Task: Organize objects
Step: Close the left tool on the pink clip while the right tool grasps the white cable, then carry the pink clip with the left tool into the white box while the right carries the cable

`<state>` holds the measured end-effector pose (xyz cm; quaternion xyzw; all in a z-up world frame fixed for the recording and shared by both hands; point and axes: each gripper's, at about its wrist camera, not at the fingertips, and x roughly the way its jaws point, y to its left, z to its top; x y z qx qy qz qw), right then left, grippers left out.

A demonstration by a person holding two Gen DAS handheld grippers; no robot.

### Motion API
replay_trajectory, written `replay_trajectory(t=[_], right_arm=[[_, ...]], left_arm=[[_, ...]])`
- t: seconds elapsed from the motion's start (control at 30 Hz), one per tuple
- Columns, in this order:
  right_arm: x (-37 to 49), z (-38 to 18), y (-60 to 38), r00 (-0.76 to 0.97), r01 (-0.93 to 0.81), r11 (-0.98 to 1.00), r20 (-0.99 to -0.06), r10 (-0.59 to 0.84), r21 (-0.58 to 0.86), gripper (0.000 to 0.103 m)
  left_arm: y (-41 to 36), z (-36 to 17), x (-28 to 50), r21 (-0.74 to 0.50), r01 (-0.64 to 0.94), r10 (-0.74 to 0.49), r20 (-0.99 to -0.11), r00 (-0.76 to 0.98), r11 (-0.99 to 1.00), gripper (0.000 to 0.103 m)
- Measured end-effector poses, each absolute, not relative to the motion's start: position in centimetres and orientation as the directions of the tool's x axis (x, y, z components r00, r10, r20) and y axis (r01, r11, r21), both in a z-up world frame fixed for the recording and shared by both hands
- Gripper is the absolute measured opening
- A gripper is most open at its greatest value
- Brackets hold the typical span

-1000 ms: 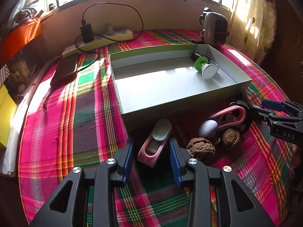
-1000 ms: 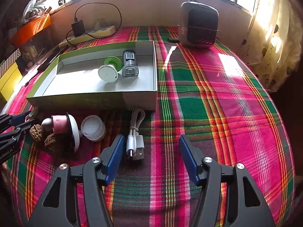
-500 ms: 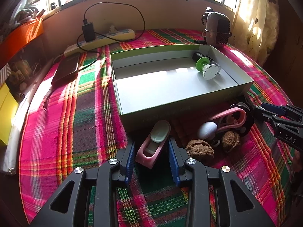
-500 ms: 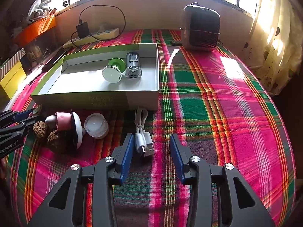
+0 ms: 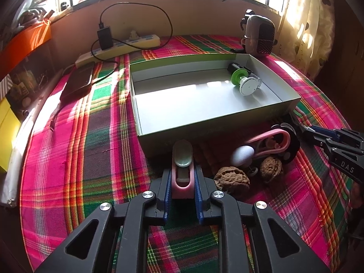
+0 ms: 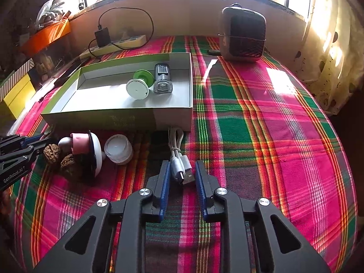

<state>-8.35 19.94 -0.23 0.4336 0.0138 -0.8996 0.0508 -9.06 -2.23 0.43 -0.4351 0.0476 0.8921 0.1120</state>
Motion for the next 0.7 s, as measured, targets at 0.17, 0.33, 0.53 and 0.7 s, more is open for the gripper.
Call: replay_trajectory(t=[0.17, 0.33, 0.53, 0.7], right_arm=[[-8.2, -0.2, 20.0, -0.62, 0.103, -0.994, -0.779, -0.089, 0.031, 0.019], [-8.0, -0.1, 20.0, -0.622, 0.107, -0.994, -0.778, -0.094, 0.034, 0.019], [-7.7, 0.1, 20.2, -0.627, 0.111, -0.993, -0.772, -0.104, 0.044, 0.019], [-7.5, 0.6, 20.3, -0.635, 0.113, -0.992, -0.764, -0.112, 0.051, 0.019]], left_arm=[[-2.2, 0.4, -8.9, -0.021, -0.233, 0.16, -0.788, -0.595, -0.972, 0.015], [-2.3, 0.5, -8.8, -0.032, -0.229, 0.165, -0.79, -0.591, -0.973, 0.015], [-2.3, 0.5, -8.5, -0.043, -0.225, 0.171, -0.79, -0.589, -0.973, 0.015], [-2.3, 0.9, -8.0, -0.044, -0.222, 0.171, -0.785, -0.595, -0.974, 0.015]])
